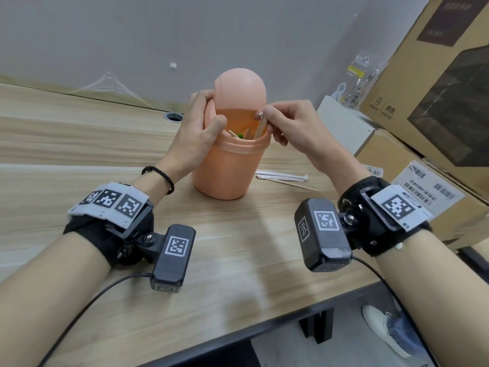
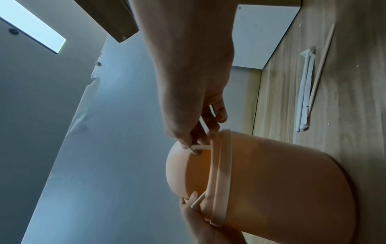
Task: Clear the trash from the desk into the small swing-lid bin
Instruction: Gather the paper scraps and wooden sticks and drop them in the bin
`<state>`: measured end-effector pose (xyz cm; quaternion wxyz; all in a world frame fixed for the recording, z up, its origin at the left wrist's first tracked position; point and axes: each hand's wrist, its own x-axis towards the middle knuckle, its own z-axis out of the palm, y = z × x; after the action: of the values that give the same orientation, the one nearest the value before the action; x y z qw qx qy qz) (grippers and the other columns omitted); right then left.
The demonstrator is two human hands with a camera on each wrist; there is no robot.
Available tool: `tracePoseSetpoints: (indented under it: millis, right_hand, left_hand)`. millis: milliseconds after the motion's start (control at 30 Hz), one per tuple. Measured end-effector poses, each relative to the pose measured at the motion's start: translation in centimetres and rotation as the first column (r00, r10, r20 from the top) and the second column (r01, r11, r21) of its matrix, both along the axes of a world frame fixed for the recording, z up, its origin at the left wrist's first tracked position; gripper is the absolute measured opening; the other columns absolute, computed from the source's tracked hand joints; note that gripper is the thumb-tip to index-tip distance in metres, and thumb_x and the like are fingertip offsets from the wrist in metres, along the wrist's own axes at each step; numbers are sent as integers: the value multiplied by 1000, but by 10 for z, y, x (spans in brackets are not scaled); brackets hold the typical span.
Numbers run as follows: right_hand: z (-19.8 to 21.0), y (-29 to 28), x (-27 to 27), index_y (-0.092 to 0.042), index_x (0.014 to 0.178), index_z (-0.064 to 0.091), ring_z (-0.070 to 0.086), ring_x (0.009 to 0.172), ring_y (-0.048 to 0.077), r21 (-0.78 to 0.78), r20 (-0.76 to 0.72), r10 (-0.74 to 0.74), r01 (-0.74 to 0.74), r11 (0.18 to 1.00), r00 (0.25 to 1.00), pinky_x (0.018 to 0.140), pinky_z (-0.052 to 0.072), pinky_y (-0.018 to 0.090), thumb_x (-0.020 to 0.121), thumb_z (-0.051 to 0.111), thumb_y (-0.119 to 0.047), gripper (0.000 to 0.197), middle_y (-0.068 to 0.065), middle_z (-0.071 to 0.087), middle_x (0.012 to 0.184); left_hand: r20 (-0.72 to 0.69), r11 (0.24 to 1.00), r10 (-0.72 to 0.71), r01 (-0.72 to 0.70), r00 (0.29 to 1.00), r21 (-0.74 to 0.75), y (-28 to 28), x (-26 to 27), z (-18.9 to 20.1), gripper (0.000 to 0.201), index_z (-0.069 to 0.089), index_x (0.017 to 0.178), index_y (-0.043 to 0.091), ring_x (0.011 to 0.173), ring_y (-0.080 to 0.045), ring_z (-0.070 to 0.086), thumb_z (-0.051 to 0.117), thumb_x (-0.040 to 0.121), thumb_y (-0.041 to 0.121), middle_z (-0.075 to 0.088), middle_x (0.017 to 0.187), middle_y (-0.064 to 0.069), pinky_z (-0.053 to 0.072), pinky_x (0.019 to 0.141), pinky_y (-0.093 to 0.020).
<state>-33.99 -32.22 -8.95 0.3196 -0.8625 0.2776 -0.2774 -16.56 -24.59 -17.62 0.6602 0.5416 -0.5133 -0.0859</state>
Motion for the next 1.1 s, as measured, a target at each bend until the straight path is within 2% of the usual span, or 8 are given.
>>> tracePoseSetpoints:
  millis: [200,400,600,667,767,900,967,1100]
  right_hand:
    - [-9,0,4,-13,83,60,55,51,14,75,174,-83,71,995,981,50,48,27,91,63,-15,10,16,63,72]
    - [-15,-5,10,-12,77,68,60,51,12,-195,185,-173,209,958,967,55,56,32,88,69,-20,14,-2,60,57]
    - [-20,-6,4,-17,81,77,64,66,21,-369,114,-183,212,905,977,62,56,44,92,62,-35,25,4,64,75]
    - [-16,-4,1,-20,75,76,64,65,19,-363,81,-186,203,910,979,65,56,41,91,61,-39,29,0,64,77]
    - [-12,-2,1,-24,83,78,63,65,15,-325,44,-178,183,928,983,69,57,36,88,68,-34,15,-6,62,79]
    - [-8,-2,6,-17,83,79,65,61,24,-262,36,-209,211,942,977,64,58,39,84,74,-28,11,1,63,78]
    - [-5,-1,9,-13,82,78,67,57,25,-213,38,-226,228,950,973,59,59,34,82,76,-23,11,2,62,73]
    - [-5,-1,13,-11,79,75,62,47,12,-116,70,-270,276,954,960,56,57,27,79,77,-17,6,-5,57,54]
  left_hand:
    - [-2,1000,-3,3,1000,-3,0,0,0,32,44,117,28,102,-1,45,46,86,29,40,108,9,38,93,-19]
    - [2,1000,0,0,1000,-7,-1,0,0,32,44,118,28,101,4,44,46,86,29,40,111,5,38,92,-18]
    - [5,1000,4,-4,1000,4,-1,0,0,37,45,123,21,106,-5,46,47,87,29,41,117,1,39,96,-23]
    - [5,1000,5,-5,1000,2,-1,0,0,38,46,123,20,106,-6,46,47,87,29,40,115,2,40,96,-23]
    - [11,1000,12,-12,1000,-8,-1,0,0,34,45,120,24,102,0,45,47,86,29,40,113,4,38,93,-18]
    - [12,1000,13,-13,1000,-12,-2,1,-1,33,45,118,25,101,3,45,48,86,28,39,112,4,38,93,-19]
    - [15,1000,12,-11,1000,-13,-2,1,-2,34,45,120,24,101,3,44,48,86,28,39,111,4,37,93,-18]
    - [26,1000,7,-7,1000,-19,-3,2,-2,38,45,120,23,104,-5,46,47,83,34,40,112,2,38,95,-21]
